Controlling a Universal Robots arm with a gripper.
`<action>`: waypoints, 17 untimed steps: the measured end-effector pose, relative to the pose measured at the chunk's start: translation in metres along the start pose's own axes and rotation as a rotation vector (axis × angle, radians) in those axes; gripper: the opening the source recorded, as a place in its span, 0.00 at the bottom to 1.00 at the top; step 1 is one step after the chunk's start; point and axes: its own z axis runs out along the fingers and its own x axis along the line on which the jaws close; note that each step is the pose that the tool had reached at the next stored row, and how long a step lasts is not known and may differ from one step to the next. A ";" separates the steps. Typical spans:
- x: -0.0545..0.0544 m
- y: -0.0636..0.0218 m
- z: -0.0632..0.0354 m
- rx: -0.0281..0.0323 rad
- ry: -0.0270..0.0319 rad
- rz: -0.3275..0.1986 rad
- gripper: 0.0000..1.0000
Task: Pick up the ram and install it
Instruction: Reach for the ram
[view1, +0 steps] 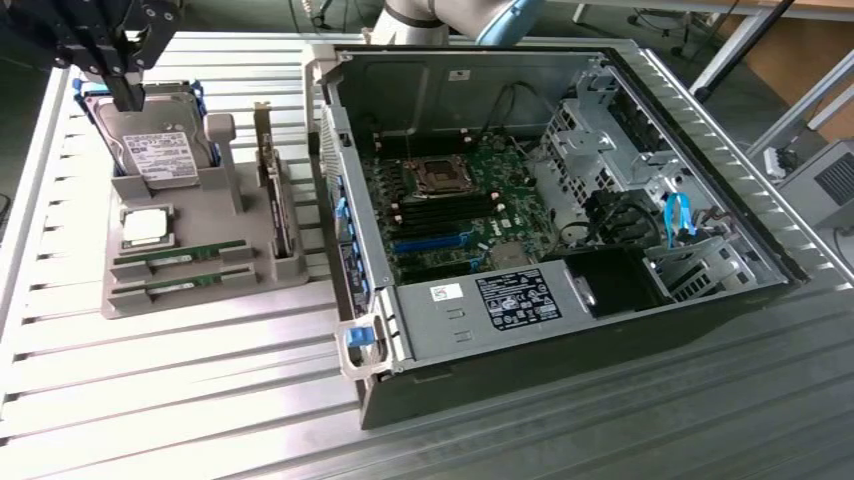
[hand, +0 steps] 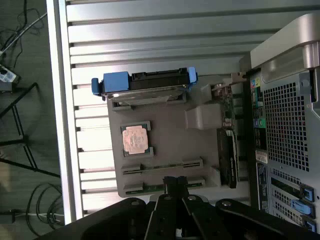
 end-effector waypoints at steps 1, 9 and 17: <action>0.000 0.0000 0.0000 -0.0001 -0.0001 0.000 0.09; 0.000 0.0000 0.0000 0.0000 -0.0001 0.000 0.09; 0.000 -0.0055 -0.0002 0.0000 -0.0001 0.000 0.09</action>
